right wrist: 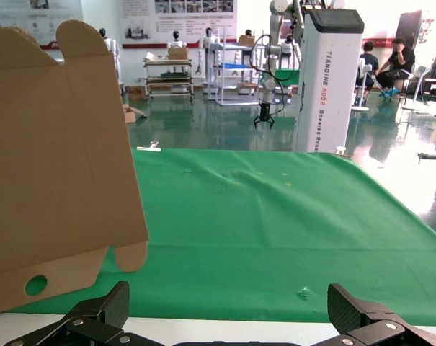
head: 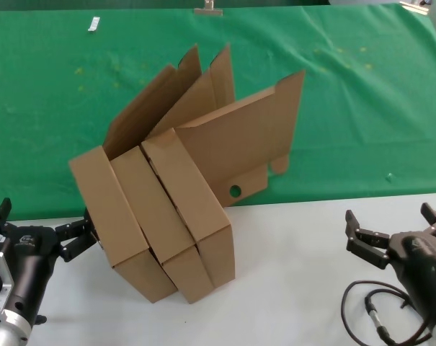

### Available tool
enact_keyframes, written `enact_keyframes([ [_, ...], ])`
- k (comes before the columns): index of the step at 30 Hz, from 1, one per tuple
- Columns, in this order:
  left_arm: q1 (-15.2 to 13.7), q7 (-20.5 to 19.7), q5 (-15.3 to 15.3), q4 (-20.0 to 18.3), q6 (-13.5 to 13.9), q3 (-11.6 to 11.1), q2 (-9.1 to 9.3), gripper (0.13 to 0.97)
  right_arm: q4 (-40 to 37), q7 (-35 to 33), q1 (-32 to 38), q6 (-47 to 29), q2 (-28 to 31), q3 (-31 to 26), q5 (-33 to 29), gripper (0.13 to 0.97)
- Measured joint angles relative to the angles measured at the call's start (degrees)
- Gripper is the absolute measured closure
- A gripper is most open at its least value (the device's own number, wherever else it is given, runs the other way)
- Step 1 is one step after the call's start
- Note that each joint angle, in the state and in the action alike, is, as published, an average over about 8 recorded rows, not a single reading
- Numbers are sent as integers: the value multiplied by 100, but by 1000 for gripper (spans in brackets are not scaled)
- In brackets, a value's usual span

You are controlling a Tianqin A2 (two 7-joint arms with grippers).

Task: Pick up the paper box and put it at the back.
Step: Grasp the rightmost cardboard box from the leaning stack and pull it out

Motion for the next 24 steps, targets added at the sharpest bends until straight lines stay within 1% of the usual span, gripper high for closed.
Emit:
enact_keyframes([
  [24,0,0,0,0,0,0,0,141,0,0,0,0,0,0,0,129],
])
